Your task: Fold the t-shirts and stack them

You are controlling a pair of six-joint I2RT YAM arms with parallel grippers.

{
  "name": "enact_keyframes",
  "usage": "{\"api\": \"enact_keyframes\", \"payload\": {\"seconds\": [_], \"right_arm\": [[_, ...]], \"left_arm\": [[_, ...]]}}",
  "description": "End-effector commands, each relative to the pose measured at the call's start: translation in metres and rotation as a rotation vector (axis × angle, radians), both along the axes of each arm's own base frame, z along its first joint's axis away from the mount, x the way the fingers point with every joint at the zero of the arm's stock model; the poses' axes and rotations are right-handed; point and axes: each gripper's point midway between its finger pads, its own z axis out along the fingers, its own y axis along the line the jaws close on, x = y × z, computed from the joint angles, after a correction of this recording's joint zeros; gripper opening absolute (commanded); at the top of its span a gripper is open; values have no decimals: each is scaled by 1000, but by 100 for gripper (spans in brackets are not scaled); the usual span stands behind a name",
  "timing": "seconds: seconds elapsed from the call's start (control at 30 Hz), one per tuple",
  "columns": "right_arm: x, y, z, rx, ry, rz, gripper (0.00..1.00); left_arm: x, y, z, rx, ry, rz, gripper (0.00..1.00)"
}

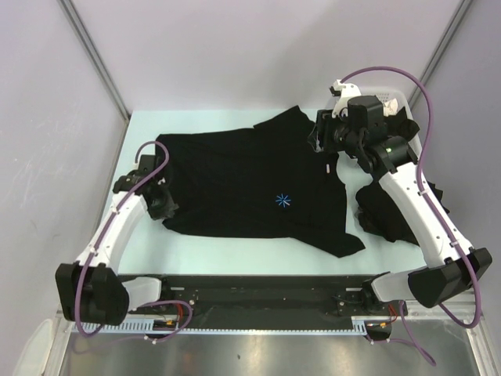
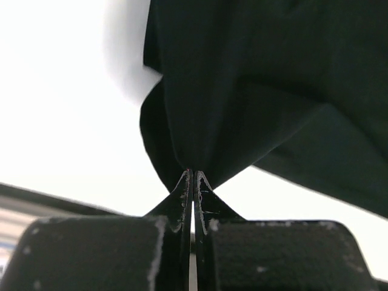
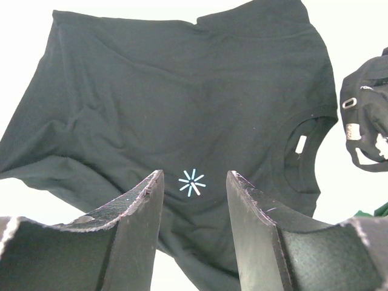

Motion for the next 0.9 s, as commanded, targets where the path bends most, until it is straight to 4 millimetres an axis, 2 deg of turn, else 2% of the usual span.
{"api": "enact_keyframes", "payload": {"seconds": [0.0, 0.07, 0.23, 0.3, 0.33, 0.43, 0.63, 0.77, 0.87], "right_arm": [[-6, 2, 19, 46, -39, 13, 51], [-8, 2, 22, 49, -48, 17, 52], [-13, 3, 25, 48, -53, 24, 52], [-15, 4, 25, 42, -56, 32, 52], [-15, 3, 25, 38, -58, 28, 52], [-18, 3, 25, 22, -62, 32, 53], [-26, -1, 27, -13, -78, 24, 54], [-28, -4, 29, -17, -87, 19, 55], [-28, -3, 25, -21, -73, 20, 56]], "left_arm": [[-38, -3, 0, -17, 82, -30, 0], [-49, -3, -2, -19, 109, -32, 0], [-59, 0, 2, -11, 112, -35, 1], [-61, 2, 3, 0, 120, -29, 5], [-61, 2, 3, 3, 118, -28, 10], [-59, 5, 1, 17, 125, -23, 15], [-50, 8, 11, 40, 108, -18, 16], [-45, -1, 18, -9, 68, -29, 17], [-47, -8, 12, -48, 60, -34, 17]]}}
